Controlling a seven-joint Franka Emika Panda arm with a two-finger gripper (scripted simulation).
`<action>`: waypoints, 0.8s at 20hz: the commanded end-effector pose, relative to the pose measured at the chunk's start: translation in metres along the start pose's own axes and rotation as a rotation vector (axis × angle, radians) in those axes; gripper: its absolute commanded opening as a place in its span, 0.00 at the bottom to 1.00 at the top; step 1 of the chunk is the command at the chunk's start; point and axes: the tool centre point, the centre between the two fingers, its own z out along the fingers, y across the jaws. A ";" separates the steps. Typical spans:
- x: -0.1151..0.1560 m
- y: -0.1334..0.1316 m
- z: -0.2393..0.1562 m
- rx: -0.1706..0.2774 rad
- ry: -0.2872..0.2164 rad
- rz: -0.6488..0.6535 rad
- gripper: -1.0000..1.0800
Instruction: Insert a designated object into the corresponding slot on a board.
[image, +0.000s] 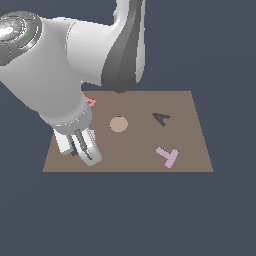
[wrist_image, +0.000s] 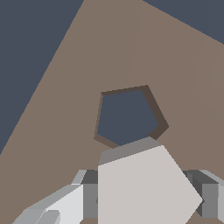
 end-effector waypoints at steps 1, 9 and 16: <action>0.012 -0.003 -0.001 0.000 0.000 0.051 0.00; 0.036 -0.004 -0.002 0.000 0.000 0.150 0.00; 0.040 -0.004 -0.002 0.000 0.000 0.163 0.00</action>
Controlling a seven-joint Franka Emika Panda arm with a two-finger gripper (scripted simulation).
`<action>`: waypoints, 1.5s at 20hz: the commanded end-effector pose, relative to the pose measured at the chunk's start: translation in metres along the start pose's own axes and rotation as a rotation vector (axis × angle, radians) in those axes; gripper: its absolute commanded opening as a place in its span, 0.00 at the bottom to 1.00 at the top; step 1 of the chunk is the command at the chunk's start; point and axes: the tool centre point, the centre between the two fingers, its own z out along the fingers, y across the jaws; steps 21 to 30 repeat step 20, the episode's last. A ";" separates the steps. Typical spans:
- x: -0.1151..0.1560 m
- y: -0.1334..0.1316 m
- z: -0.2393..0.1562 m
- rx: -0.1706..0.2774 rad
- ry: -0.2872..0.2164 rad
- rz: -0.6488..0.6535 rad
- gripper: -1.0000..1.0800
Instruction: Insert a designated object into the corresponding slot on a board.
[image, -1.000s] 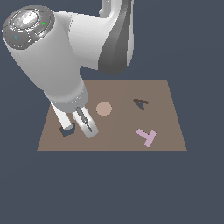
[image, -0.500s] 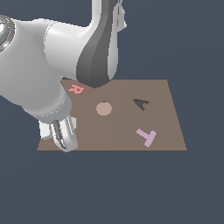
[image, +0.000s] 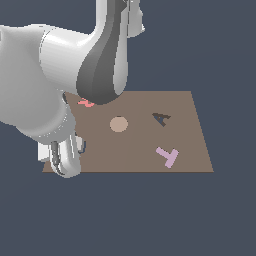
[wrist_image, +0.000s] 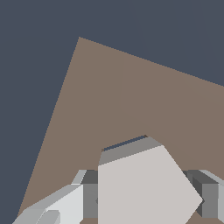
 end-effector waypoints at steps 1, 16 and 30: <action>-0.001 0.000 0.000 0.001 0.000 -0.004 0.00; -0.002 0.000 0.010 0.000 -0.001 -0.006 0.96; -0.002 0.000 0.010 0.000 -0.001 -0.006 0.96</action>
